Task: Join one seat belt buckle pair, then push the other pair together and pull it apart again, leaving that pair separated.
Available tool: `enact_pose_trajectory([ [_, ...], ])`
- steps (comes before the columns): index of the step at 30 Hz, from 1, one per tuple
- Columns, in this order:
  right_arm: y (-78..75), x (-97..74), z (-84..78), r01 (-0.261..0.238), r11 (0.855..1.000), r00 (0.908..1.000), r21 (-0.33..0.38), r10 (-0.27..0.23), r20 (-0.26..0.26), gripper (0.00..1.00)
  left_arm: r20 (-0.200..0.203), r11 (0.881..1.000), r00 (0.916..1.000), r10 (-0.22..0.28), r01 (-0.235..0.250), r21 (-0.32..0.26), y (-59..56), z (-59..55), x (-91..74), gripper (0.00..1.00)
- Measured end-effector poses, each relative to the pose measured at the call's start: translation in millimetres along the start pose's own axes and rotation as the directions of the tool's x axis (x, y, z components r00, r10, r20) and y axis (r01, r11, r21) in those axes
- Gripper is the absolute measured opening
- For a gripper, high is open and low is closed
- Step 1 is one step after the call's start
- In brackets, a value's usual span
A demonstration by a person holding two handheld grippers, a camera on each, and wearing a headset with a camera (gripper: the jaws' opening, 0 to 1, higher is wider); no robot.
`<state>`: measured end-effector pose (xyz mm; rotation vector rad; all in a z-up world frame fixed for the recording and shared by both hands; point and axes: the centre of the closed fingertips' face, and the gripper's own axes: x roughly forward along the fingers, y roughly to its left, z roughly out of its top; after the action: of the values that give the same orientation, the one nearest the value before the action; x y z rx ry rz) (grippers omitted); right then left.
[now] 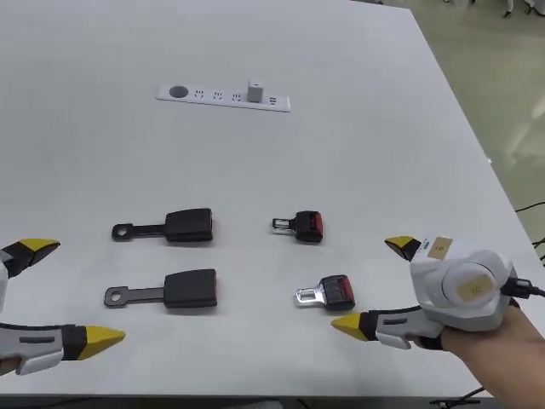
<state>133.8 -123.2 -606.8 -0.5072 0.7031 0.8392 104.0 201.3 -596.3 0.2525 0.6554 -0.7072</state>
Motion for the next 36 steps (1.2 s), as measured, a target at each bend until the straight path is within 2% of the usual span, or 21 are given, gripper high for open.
enact_pose_trajectory([
  [3, -1.2, -0.5, -1.5, 0.002, 1.000, 1.0000, 0.006, -0.002, -0.008, 0.86, 0.002, 1.000, 1.0000, 0.005, -0.005, -0.001, 0.4, 0.9, 0.1, 0.94],
  [5, -2.5, -0.1, -3.2, 0.001, 1.000, 0.9999, 0.013, 0.000, -0.014, 0.85, 0.024, 0.999, 0.9997, 0.010, -0.011, 0.032, 1.8, 3.5, 0.1, 0.93],
  [9, -1.4, -1.9, -2.3, -0.005, 1.000, 0.9999, 0.010, 0.005, -0.015, 0.82, 0.021, 0.999, 0.9998, 0.006, -0.007, 0.033, 0.4, 4.4, 1.1, 0.93],
  [12, -2.4, -1.5, -2.9, -0.010, 1.000, 0.9997, -0.025, 0.009, -0.022, 0.80, -0.013, 0.998, 0.9999, 0.009, -0.008, 0.057, 3.8, -0.6, 3.8, 0.91],
  [17, 1.0, 0.8, -3.6, -0.031, 0.996, 0.9990, -0.086, 0.028, -0.036, 0.76, -0.018, 0.996, 0.9998, -0.012, 0.014, 0.087, 2.0, 3.1, 9.4, 0.88],
  [19, 6.1, 0.8, -3.2, -0.060, 0.992, 0.9975, -0.115, 0.056, -0.044, 0.73, -0.025, 0.995, 0.9996, -0.015, 0.017, 0.095, 1.9, 3.8, 11.7, 0.87],
  [21, 5.9, 2.3, -3.9, -0.071, 0.989, 0.9969, -0.127, 0.066, -0.044, 0.68, -0.038, 0.994, 0.9992, -0.015, 0.019, 0.105, 4.2, 0.8, 12.5, 0.87],
  [22, 5.2, 3.4, -4.3, -0.067, 0.989, 0.9970, -0.131, 0.061, -0.048, 0.69, -0.040, 0.994, 0.9990, -0.018, 0.022, 0.106, 4.1, 0.9, 12.7, 0.86],
  [24, 4.2, 4.7, -4.2, -0.066, 0.986, 0.9969, -0.152, 0.059, -0.052, 0.71, -0.049, 0.993, 0.9982, -0.034, 0.039, 0.111, 1.0, 2.1, 13.4, 0.82],
  [29, 10.0, 9.0, -2.2, -0.113, 0.979, 0.9932, -0.170, 0.106, -0.048, 0.66, -0.072, 0.988, 0.9946, -0.075, 0.084, 0.131, -6.2, 3.0, 18.6, 0.67],
  [30, 13.2, 10.0, -1.6, -0.133, 0.973, 0.9908, -0.187, 0.126, -0.050, 0.64, -0.075, 0.987, 0.9938, -0.083, 0.092, 0.131, -7.7, 3.0, 20.1, 0.66],
  [36, 14.9, 15.5, -5.7, -0.174, 0.956, 0.9838, -0.236, 0.158, -0.085, 0.57, -0.115, 0.975, 0.9855, -0.125, 0.143, 0.171, -15.2, -1.3, 30.5, 0.63],
])
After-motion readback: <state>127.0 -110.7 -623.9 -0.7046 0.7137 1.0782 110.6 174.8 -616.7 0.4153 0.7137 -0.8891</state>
